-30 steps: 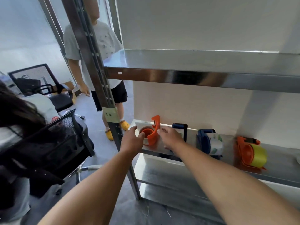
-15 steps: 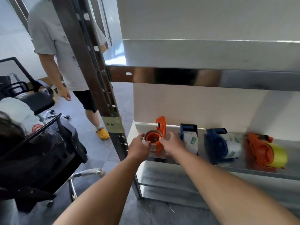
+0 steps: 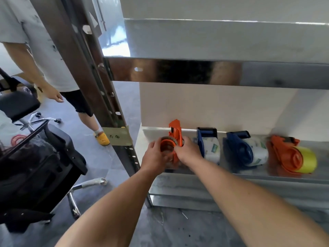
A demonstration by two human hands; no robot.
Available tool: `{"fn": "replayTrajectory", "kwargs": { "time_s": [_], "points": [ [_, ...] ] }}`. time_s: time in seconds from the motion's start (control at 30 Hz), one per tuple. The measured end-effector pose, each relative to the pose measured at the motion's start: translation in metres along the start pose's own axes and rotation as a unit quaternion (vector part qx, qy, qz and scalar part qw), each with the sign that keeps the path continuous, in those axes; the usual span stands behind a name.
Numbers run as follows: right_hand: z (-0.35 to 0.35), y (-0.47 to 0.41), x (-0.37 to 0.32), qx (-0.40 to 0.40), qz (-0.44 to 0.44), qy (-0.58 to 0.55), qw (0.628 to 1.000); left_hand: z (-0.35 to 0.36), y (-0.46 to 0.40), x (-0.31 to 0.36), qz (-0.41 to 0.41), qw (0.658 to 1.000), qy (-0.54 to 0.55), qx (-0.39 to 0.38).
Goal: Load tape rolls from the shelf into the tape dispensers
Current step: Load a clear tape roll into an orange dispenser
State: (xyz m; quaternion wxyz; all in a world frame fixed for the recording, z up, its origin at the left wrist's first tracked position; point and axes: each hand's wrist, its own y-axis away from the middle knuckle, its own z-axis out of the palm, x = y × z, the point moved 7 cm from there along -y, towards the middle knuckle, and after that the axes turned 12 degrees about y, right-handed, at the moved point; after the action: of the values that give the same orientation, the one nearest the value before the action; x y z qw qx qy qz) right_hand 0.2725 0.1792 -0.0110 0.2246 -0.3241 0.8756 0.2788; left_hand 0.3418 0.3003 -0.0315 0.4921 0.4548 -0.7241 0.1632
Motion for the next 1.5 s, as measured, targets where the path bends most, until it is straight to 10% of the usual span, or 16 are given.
{"fn": "replayTrajectory", "kwargs": {
  "time_s": [0.63, 1.5],
  "points": [
    [-0.01, -0.014, 0.016, -0.009, 0.012, 0.032, 0.999, 0.001, -0.01, 0.009, -0.021, 0.998, -0.051, -0.018],
    [-0.071, 0.062, 0.0, 0.027, -0.228, -0.085, 0.97, -0.046, 0.048, 0.067, 0.167, 0.98, 0.107, 0.016]
  ]
}}
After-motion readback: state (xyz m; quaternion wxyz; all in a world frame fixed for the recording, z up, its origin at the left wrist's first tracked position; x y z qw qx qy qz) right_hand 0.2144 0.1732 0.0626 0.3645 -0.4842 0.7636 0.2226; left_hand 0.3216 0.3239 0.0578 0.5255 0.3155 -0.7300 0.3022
